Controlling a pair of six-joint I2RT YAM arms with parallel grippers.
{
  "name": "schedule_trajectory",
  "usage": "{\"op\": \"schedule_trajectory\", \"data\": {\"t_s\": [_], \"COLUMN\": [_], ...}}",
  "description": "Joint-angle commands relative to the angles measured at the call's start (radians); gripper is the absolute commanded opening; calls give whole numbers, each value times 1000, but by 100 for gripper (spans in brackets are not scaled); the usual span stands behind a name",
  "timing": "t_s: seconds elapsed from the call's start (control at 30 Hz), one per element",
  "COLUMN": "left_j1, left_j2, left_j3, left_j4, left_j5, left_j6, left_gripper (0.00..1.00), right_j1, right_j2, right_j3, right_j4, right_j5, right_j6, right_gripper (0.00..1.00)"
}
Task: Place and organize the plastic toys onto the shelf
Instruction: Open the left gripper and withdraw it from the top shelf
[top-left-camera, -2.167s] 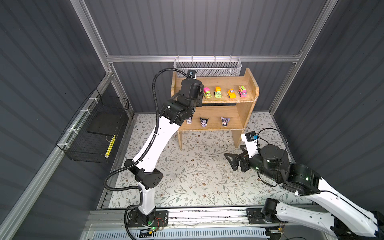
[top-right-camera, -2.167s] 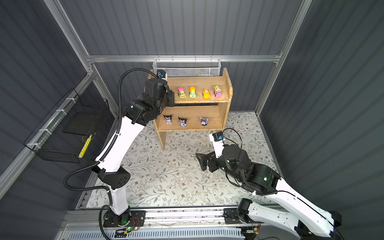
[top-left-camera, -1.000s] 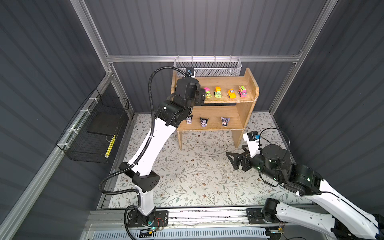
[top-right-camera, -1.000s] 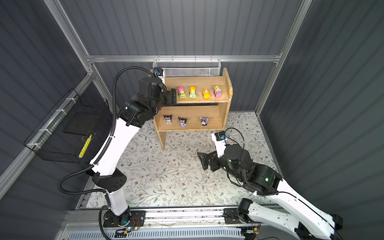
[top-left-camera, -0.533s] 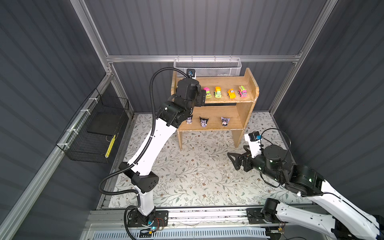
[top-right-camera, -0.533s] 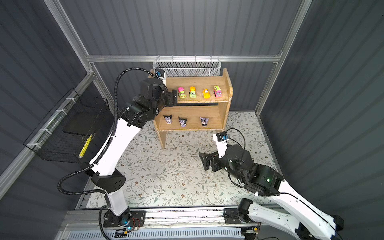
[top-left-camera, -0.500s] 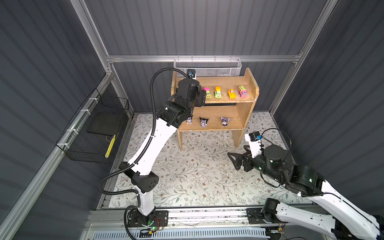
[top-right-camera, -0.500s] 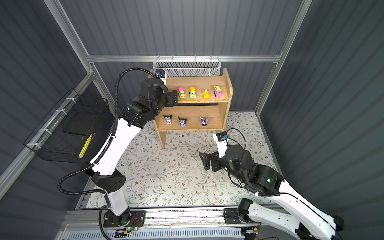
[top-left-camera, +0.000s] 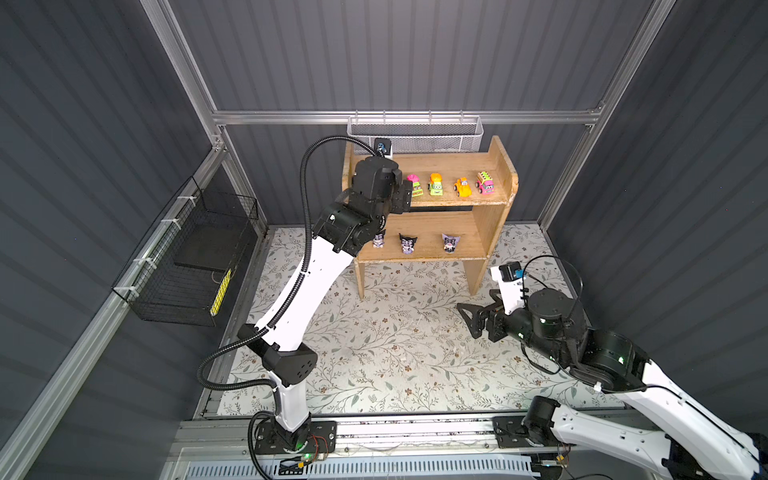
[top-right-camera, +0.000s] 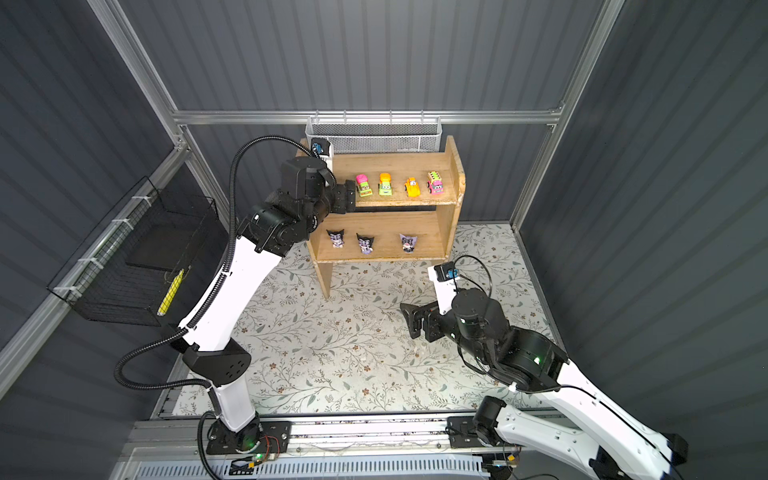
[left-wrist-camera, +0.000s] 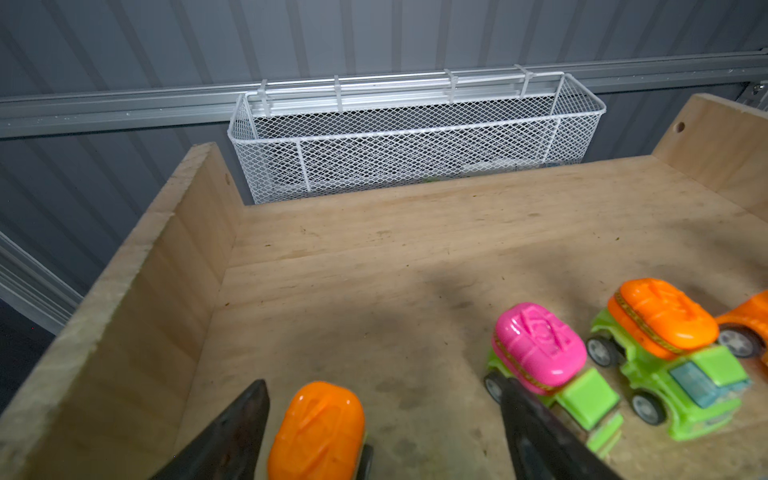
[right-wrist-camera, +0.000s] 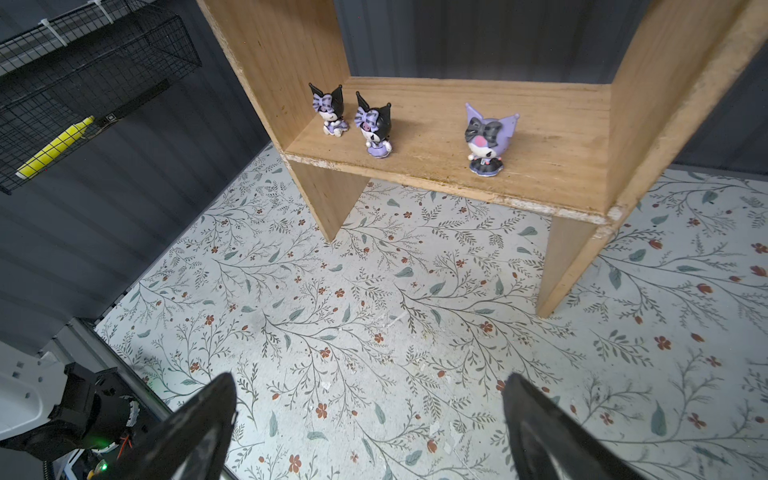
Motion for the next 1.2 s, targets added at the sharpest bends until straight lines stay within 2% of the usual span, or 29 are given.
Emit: {"op": "schedule_trajectory", "data": {"t_s": [0.0,0.1,0.3,0.43,0.6,0.73,0.9,1.0,1.03,1.1,1.17], "left_j1": [4,4,4,4,4,3,4,4,4,4,4], "left_j2": [-44,-68,-192,-302,-577,-754,-982,-1085,-1103,-1125,-1116], "left_j3": [7,-6,-117,-207,-619,-919,-1306,-1495,-1543,-1648,-1717], "left_j4": [47,72,155,155,238,190,148,197,211,264,332], "left_j5": [21,25,63,17,-109,-202,-226,-241,-264,-328,-328], "left_j6": [41,54,44,41,3,-76,-222,-244,-247,-259,-236], "left_gripper": [90,100,100,100,100,100,100,100,100,100,100], "right_j1": [-11,-22,-43,-76,-139,-244,-385,-456,-457,-458,-459], "right_j2": [-1,-3,-21,-50,-80,-102,-110,-95,-96,-105,-123], "right_j3": [15,15,20,15,-41,-122,-282,-358,-368,-408,-460], "right_j4": [1,10,-7,-24,-20,-16,26,60,79,114,155], "right_j5": [-10,-22,-5,19,37,-6,-66,-93,-86,47,119], "right_j6": [-13,-13,-32,-46,-56,-46,-25,25,30,69,72], "right_gripper": [99,99,99,99,99,99,99,99,99,99,99]}}
